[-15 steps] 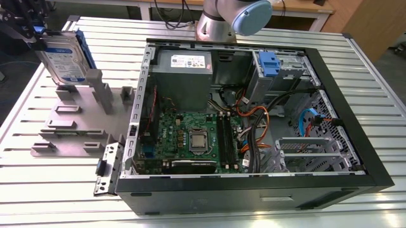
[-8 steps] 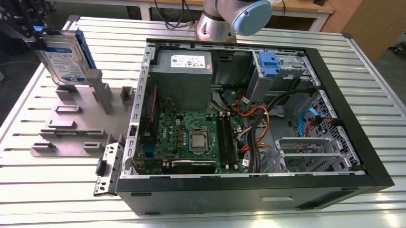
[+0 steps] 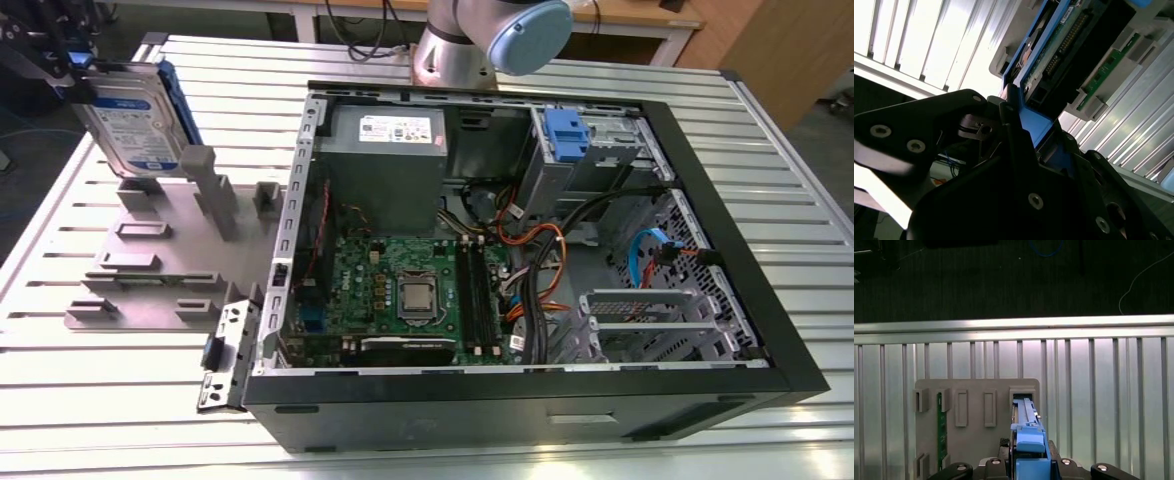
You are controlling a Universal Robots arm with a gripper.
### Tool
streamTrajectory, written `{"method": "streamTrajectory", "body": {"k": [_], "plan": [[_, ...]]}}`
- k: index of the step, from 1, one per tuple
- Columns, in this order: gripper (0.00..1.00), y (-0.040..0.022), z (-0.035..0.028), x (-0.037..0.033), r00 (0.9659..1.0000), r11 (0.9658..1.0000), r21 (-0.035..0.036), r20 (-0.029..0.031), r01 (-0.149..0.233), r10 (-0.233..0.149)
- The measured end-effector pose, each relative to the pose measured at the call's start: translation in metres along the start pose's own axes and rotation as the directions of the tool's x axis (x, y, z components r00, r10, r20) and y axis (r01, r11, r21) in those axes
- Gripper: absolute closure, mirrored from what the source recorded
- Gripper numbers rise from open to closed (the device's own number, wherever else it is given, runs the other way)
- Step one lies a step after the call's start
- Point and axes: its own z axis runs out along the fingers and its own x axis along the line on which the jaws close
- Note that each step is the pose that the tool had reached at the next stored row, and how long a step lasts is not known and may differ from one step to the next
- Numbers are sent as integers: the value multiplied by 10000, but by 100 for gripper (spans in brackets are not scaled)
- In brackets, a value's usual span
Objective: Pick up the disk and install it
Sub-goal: 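Pick up the disk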
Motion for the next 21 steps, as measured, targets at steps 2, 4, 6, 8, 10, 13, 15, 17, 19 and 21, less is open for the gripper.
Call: {"method": "streamTrajectory", "body": {"k": [2,4,6,8,10,13,15,17,19,21], "plan": [[64,0,-9,0,10000,10000,0,0,0,0],[64,0,-17,0,10000,10000,0,0,0,0],[64,0,-21,1,10000,10000,0,0,0,0],[64,0,-26,1,10000,10000,1,0,0,0],[64,0,-30,1,10000,10000,1,0,0,0],[64,0,-37,1,10000,10000,1,1,0,0],[64,-1,-100,2,10000,10000,1,0,0,0],[64,-1,-104,2,10000,10000,0,0,0,0],[64,-2,-109,3,10000,10000,1,0,0,0],[64,-1,-113,2,10000,10000,1,0,0,0]]}}
